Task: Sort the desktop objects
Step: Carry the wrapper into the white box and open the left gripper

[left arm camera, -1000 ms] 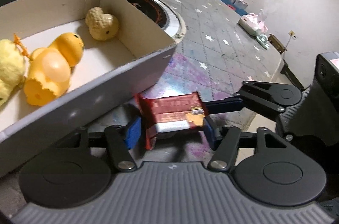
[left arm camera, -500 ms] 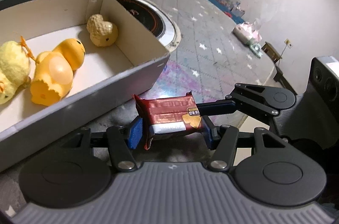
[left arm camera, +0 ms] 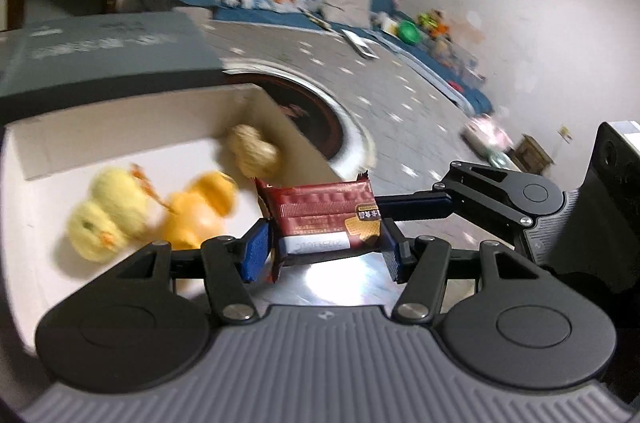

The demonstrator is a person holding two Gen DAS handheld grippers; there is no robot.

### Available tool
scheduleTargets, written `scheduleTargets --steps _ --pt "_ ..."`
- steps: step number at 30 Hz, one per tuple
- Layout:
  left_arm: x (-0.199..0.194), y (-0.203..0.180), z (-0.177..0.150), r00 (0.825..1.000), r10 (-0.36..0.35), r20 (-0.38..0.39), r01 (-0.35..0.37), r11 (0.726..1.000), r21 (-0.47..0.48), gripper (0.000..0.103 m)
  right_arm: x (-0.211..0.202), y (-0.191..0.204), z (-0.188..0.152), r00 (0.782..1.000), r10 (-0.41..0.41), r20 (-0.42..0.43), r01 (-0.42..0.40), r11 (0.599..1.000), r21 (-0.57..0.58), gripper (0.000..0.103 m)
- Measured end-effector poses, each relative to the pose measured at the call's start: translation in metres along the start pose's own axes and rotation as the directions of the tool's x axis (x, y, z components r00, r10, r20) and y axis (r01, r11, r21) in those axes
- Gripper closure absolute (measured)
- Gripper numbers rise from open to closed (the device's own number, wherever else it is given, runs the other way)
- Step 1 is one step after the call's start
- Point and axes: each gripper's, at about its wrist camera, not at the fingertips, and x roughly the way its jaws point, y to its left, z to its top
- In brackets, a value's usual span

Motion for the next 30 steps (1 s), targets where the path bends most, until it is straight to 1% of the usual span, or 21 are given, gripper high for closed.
scheduleTargets --steps 3,7,11,15,21,30 --pt "-0.001 0.020 0.011 0.999 0.050 0.014 -0.049 0.999 -0.023 0.044 0.026 -0.007 0.014 0.999 0.032 0.008 -0.032 0.999 0.001 0.009" --pt "0.004 0.048 0.023 0.995 0.103 0.012 -0.102 0.993 -0.061 0.044 0.060 -0.016 0.029 0.998 0.068 0.007 -0.068 0.998 0.015 0.009" --pt "0.012 0.070 0.027 0.992 0.127 -0.008 -0.127 0.987 -0.099 0.044 0.087 -0.026 0.034 0.995 0.099 -0.017 -0.098 0.994 0.057 0.009" --pt "0.018 0.077 0.025 0.991 0.133 -0.021 -0.134 0.986 -0.101 0.044 0.102 -0.032 0.032 0.995 0.091 -0.045 -0.088 0.993 0.074 0.008" --pt "0.017 0.076 0.022 0.990 0.139 -0.019 -0.140 0.986 -0.091 0.044 0.100 -0.035 0.029 0.995 0.087 -0.043 -0.083 0.993 0.087 0.008" --pt "0.008 0.073 0.018 0.986 0.165 0.000 -0.164 0.984 -0.072 0.043 0.086 -0.036 0.030 0.997 0.074 -0.017 -0.072 0.994 0.084 0.008"
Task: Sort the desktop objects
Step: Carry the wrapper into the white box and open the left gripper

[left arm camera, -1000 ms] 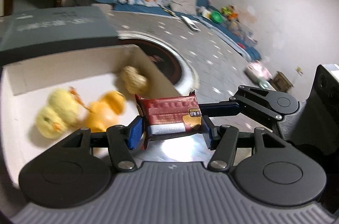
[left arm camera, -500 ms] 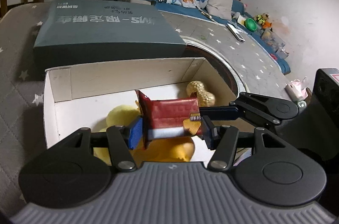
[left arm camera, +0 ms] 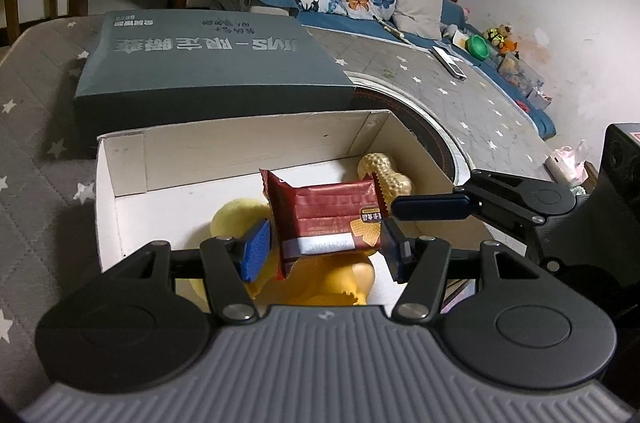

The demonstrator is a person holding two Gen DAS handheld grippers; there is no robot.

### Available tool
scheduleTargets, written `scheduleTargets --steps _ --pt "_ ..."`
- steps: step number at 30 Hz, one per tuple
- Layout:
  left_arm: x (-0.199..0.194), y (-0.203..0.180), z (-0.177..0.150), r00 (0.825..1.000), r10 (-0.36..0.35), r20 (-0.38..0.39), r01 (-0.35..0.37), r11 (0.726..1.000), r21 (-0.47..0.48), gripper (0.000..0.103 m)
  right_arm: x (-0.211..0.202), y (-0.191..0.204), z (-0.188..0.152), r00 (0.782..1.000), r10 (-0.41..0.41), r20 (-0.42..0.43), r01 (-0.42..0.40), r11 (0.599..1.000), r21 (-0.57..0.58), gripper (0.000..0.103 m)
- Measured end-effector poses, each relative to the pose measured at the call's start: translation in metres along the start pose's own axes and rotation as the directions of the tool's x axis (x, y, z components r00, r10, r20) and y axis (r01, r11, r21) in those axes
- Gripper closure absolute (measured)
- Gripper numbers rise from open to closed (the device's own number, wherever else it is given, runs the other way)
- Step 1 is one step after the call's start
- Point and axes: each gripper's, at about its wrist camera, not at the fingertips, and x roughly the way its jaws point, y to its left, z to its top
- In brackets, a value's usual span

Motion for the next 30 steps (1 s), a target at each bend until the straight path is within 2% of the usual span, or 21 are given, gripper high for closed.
scheduleTargets --steps 3,6,13,20,23,26,28,30 --pt "-0.004 -0.002 -0.001 1.000 0.016 0.007 -0.017 1.000 0.013 0.043 -0.006 0.000 0.000 1.000 -0.011 0.013 0.011 1.000 -0.001 0.004" --pt "-0.009 -0.003 -0.002 0.999 0.041 0.023 -0.041 0.999 0.021 0.035 -0.013 0.000 0.000 1.000 -0.021 0.019 0.021 1.000 -0.001 0.004" --pt "-0.021 -0.002 -0.005 0.995 0.084 0.060 -0.085 0.996 0.024 0.034 -0.021 -0.005 -0.002 0.999 -0.045 0.027 0.044 0.999 0.016 0.002" --pt "-0.038 0.006 -0.010 0.982 0.155 0.105 -0.157 0.988 0.007 0.029 -0.028 -0.009 -0.003 0.997 -0.065 0.037 0.064 0.998 0.022 0.000" --pt "-0.049 0.009 -0.013 0.964 0.224 0.141 -0.228 0.974 0.009 0.029 -0.036 -0.011 -0.002 0.996 -0.069 0.060 0.068 0.997 0.027 0.000" --pt "-0.066 0.020 -0.020 0.939 0.295 0.177 -0.294 0.955 -0.032 0.028 -0.045 -0.016 -0.003 0.994 -0.066 0.085 0.063 0.997 0.044 0.000" --pt "-0.079 0.031 -0.025 0.917 0.347 0.197 -0.337 0.938 -0.083 0.028 -0.050 -0.019 -0.003 0.992 -0.076 0.097 0.071 0.996 0.055 0.000" --pt "-0.091 0.040 -0.033 0.886 0.411 0.213 -0.391 0.911 -0.134 0.028 -0.052 -0.022 -0.002 0.991 -0.091 0.102 0.085 0.995 0.056 0.000"
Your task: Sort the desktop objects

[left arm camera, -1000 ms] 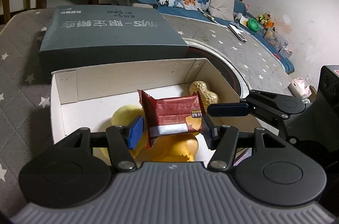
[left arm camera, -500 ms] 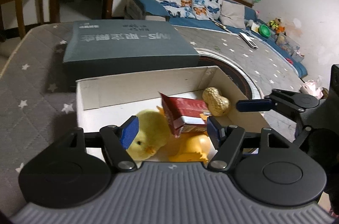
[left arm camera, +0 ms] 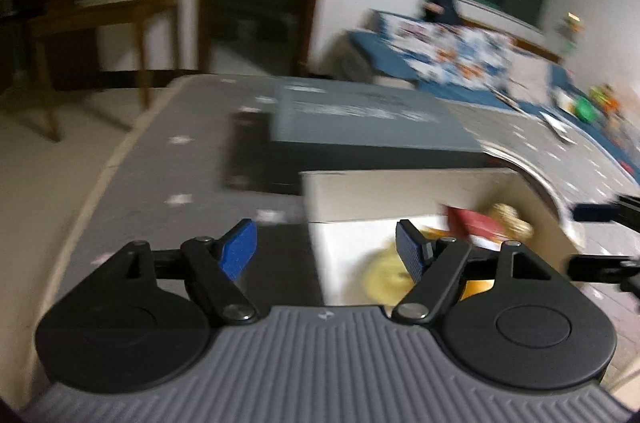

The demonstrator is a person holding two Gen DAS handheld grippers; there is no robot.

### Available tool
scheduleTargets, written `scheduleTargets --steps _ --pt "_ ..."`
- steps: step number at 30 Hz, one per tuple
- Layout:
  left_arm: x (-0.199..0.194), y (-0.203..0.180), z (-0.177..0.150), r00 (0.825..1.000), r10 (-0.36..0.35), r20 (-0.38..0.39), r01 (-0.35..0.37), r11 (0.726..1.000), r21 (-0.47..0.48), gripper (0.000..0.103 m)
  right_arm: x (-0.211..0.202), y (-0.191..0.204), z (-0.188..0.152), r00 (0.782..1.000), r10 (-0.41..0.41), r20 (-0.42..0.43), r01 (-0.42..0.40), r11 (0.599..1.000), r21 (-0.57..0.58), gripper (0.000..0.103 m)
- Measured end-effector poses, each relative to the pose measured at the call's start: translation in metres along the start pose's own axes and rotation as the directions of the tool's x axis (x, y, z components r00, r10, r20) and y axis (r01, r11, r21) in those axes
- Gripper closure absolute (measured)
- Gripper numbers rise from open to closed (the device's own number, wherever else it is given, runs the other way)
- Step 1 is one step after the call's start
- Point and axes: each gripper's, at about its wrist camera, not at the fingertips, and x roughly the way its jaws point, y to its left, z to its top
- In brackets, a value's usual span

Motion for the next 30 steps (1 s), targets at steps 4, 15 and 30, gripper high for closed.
scheduleTargets --steps 4,15,30 --pt "-0.017 0.025 -0.012 0.989 0.145 0.027 -0.143 0.988 -0.060 0.027 0.001 -0.006 0.005 1.000 -0.028 0.009 0.028 1.000 0.004 0.000" --pt "-0.043 0.073 -0.043 0.947 0.320 -0.013 -0.316 0.929 -0.195 0.027 0.022 -0.019 0.018 1.000 -0.023 -0.013 0.024 0.991 0.131 0.000" --pt "-0.039 0.074 -0.054 0.945 0.323 -0.057 -0.328 0.925 -0.192 0.027 0.033 -0.015 0.018 1.000 -0.011 -0.021 0.014 0.986 0.167 0.000"
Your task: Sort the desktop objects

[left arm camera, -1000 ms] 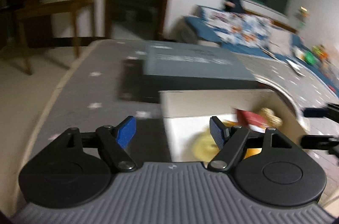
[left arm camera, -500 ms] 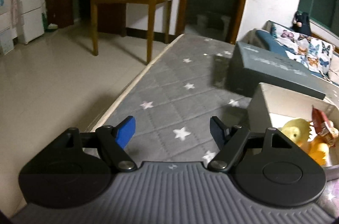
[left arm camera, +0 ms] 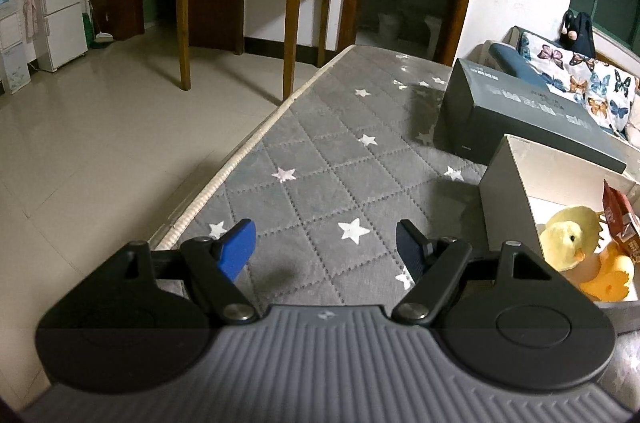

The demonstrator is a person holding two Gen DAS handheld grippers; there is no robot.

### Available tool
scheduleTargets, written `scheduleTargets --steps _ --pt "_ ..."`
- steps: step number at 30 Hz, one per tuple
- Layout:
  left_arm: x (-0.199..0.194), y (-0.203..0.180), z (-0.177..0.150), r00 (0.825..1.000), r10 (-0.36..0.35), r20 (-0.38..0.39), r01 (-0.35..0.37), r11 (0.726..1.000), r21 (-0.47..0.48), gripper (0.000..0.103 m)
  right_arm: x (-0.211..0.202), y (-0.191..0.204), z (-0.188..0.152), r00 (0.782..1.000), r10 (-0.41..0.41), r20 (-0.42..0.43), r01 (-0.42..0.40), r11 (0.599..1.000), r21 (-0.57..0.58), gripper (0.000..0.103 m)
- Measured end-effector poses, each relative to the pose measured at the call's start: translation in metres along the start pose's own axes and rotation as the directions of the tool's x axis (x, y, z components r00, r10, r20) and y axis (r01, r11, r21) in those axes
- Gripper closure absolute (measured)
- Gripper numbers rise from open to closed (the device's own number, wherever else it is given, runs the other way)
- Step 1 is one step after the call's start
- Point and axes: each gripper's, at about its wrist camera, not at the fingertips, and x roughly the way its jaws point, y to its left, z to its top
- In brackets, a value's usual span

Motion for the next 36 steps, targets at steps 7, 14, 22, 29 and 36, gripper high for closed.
scheduleTargets --steps 7,14,22,29,36 --pt "-0.002 -0.004 -0.004 1.000 0.003 -0.007 -0.003 1.000 0.007 0.027 0.001 -0.001 -0.003 1.000 0.001 -0.004 -0.001 1.000 0.004 0.000" --pt "-0.002 -0.010 -0.003 1.000 0.007 -0.011 -0.007 1.000 0.017 0.027 -0.002 -0.001 -0.003 1.000 -0.005 0.004 0.005 1.000 -0.005 0.000" --pt "-0.005 -0.016 0.000 1.000 0.025 0.016 -0.025 0.999 0.039 0.014 -0.004 -0.008 0.000 1.000 -0.024 0.012 0.024 1.000 0.007 0.000" --pt "-0.004 -0.016 0.001 0.999 0.032 0.008 -0.032 0.999 0.035 0.014 -0.003 -0.011 0.000 1.000 -0.025 0.009 0.025 1.000 0.007 0.000" --pt "-0.006 -0.017 0.002 0.999 0.036 0.015 -0.037 0.999 0.040 0.014 -0.004 -0.015 0.002 0.999 -0.030 0.018 0.030 1.000 0.003 0.000"
